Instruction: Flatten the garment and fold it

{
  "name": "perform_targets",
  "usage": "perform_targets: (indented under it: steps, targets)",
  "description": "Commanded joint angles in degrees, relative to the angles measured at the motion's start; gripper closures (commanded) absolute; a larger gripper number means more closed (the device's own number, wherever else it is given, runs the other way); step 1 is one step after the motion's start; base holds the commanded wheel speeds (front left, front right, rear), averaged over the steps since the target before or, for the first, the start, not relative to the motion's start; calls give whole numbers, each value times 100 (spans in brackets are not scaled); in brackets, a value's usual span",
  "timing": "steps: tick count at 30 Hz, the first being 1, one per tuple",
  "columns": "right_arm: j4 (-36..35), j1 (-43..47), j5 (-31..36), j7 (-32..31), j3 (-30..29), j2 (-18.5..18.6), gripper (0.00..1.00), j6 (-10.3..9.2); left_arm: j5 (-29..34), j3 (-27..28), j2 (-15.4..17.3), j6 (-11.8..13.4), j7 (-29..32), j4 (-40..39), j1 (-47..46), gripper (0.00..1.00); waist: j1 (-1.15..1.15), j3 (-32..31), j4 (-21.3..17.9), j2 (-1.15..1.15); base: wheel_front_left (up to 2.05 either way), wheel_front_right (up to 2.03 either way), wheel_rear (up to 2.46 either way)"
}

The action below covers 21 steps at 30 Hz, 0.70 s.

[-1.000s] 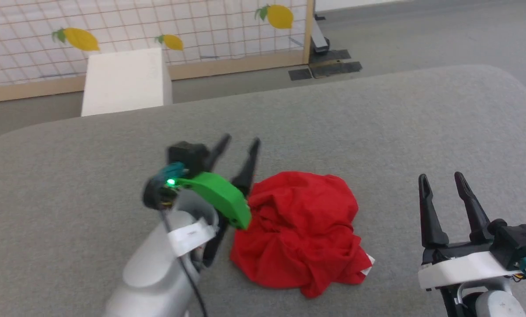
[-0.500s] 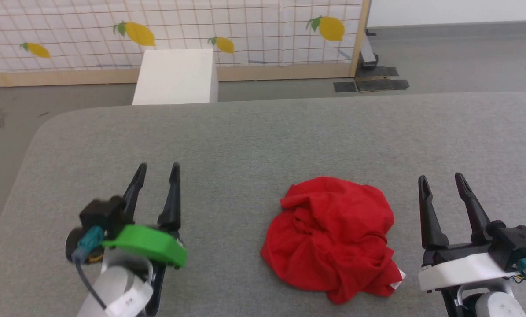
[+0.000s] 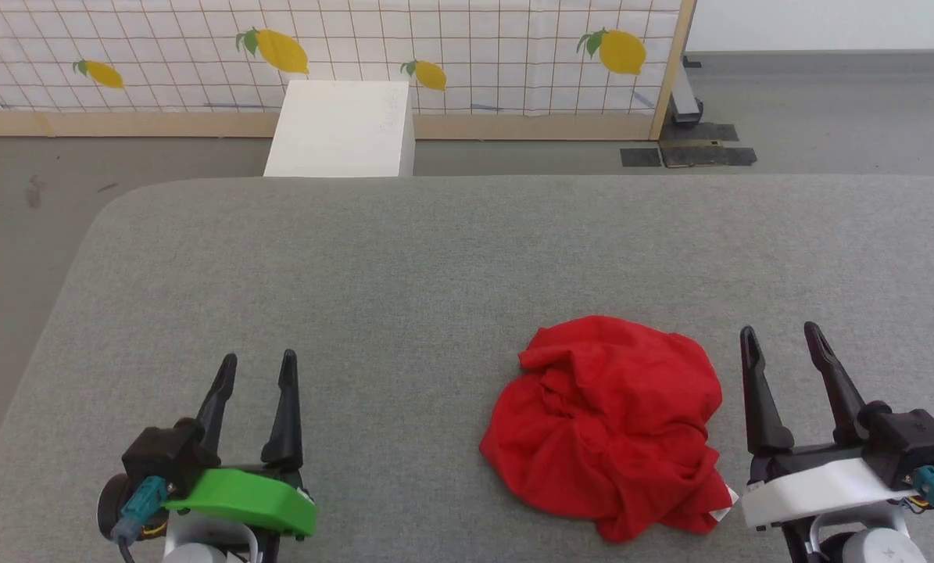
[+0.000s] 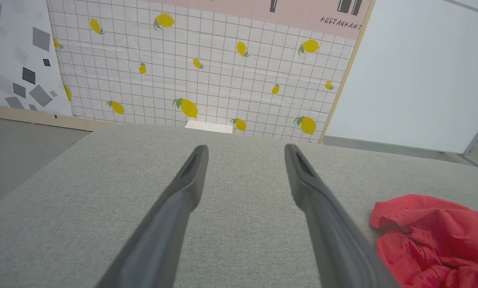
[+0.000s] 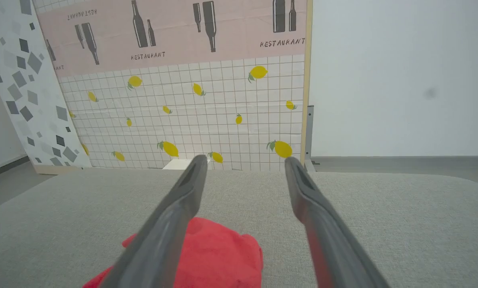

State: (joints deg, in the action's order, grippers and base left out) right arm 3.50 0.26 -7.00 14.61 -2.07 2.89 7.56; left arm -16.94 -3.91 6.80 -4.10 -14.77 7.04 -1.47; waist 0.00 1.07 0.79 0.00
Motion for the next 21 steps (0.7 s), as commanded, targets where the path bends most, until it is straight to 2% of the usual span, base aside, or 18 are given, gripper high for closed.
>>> perform_targets:
  steps: [1, 21]
  targets:
    - [15, 61, 29, -11, -3, -2, 0, -8, 68, 68, -47, -51, -22, -28, 82, 0, 0, 5, -6, 0, 0, 0, 0]
    - [62, 22, -30, 9, 22, -2, 0, -8, 378, 376, -286, -275, -22, 79, 99, 0, 0, 37, -34, 0, 0, 0, 0]
